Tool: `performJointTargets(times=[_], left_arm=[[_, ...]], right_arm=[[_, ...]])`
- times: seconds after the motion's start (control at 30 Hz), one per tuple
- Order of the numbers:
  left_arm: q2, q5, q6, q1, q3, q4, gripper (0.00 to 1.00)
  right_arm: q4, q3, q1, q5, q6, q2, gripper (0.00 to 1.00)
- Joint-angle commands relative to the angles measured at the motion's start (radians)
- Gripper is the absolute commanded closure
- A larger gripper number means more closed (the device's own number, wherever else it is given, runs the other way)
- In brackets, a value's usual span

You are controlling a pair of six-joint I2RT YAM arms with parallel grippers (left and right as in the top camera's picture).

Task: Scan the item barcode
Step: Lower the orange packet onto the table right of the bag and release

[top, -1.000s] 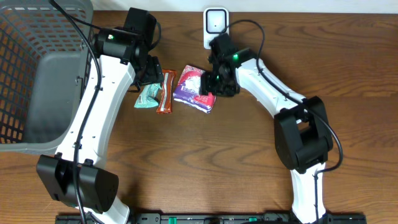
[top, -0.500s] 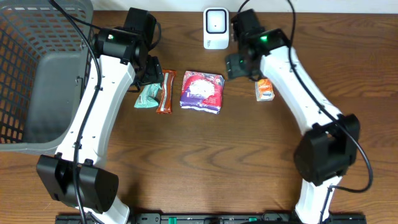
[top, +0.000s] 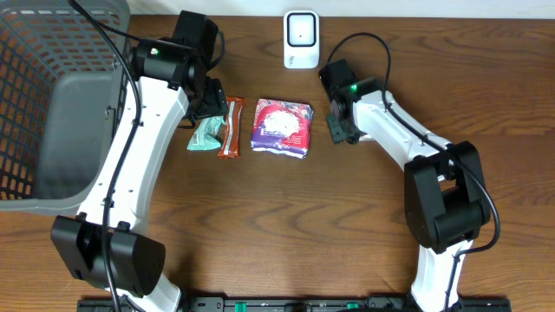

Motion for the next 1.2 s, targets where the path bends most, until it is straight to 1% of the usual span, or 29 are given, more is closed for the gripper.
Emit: performJointTargets(times=[0.0, 0.03, 0.17, 0.23, 0.33, 0.4, 0.43, 0.47, 0.5, 0.53, 0.6, 0.67, 0.8, 0.9, 0.97, 1.0, 1.07, 1.1, 1.13, 1.17], left_arm=[[0.005, -0.005, -0.010, 0.000, 0.007, -0.004, 0.02], [0.005, -0.005, -0.010, 0.000, 0.007, -0.003, 0.02], [0.005, -0.005, -0.010, 0.000, 0.007, -0.004, 0.02], [0.005, -0.005, -0.010, 0.000, 0.007, -0.003, 0.02], [0.005, -0.005, -0.010, 0.000, 0.007, -0.004, 0.02], [0.005, -0.005, -0.010, 0.000, 0.007, -0.003, 0.02], [0.005, -0.005, -0.010, 0.000, 0.007, -0.003, 0.02], [0.005, -0.005, -0.010, 0.000, 0.007, -0.003, 0.02], [0.005, -0.005, -0.010, 0.000, 0.007, -0.003, 0.02], [0.005, -0.005, -0.010, 0.000, 0.007, -0.003, 0.02], [0.005, -0.005, -0.010, 0.000, 0.007, -0.003, 0.02], [0.005, -0.005, -0.010, 0.000, 0.007, -0.003, 0.02], [0.005, -0.005, -0.010, 0.000, 0.007, -0.003, 0.02], [0.005, -0.005, -0.010, 0.000, 0.007, -0.003, 0.02], [0.005, -0.005, -0.010, 0.000, 0.007, -0.003, 0.02], [0.005, -0.005, -0.010, 0.000, 0.007, -0.003, 0.02], [0.005, -0.005, -0.010, 0.000, 0.007, -0.003, 0.02], [0.005, -0.005, -0.010, 0.000, 0.007, -0.003, 0.02], [0.005, -0.005, -0.010, 0.000, 0.007, -0.003, 0.02], [0.005, -0.005, -0.010, 0.000, 0.007, -0.003, 0.02]], right_arm=[[0.071, -0.069, 0.004, 0.060, -0.027, -0.002, 0.40], [0.093, -0.087, 0.004, 0.062, -0.031, -0.002, 0.40], [0.149, -0.138, 0.000, 0.077, -0.031, -0.002, 0.45], [0.171, -0.154, -0.005, 0.077, -0.035, -0.002, 0.46], [0.209, -0.182, -0.010, 0.077, -0.093, -0.001, 0.46], [0.216, -0.191, -0.011, 0.075, -0.098, -0.001, 0.58], [0.214, -0.191, -0.011, 0.069, -0.098, -0.001, 0.69], [0.214, -0.191, -0.011, 0.053, -0.098, -0.001, 0.76], [0.213, -0.190, -0.012, 0.041, -0.098, -0.001, 0.86], [0.209, -0.185, -0.013, 0.033, -0.097, -0.001, 0.99], [0.190, -0.161, -0.020, 0.011, -0.072, -0.001, 0.99], [0.132, -0.101, -0.035, -0.061, -0.068, -0.001, 0.99], [-0.064, 0.132, -0.095, -0.377, -0.068, -0.001, 0.99], [-0.146, 0.251, -0.154, -0.632, -0.080, -0.001, 0.99], [-0.175, 0.278, -0.199, -0.796, -0.098, -0.001, 0.99], [-0.188, 0.276, -0.219, -0.833, -0.098, -0.001, 0.99], [-0.189, 0.251, -0.249, -0.839, -0.104, 0.005, 0.99], [-0.179, 0.231, -0.259, -0.827, -0.137, 0.006, 0.96], [-0.165, 0.211, -0.262, -0.798, -0.159, 0.007, 0.82], [-0.149, 0.188, -0.262, -0.734, -0.159, 0.007, 0.71]])
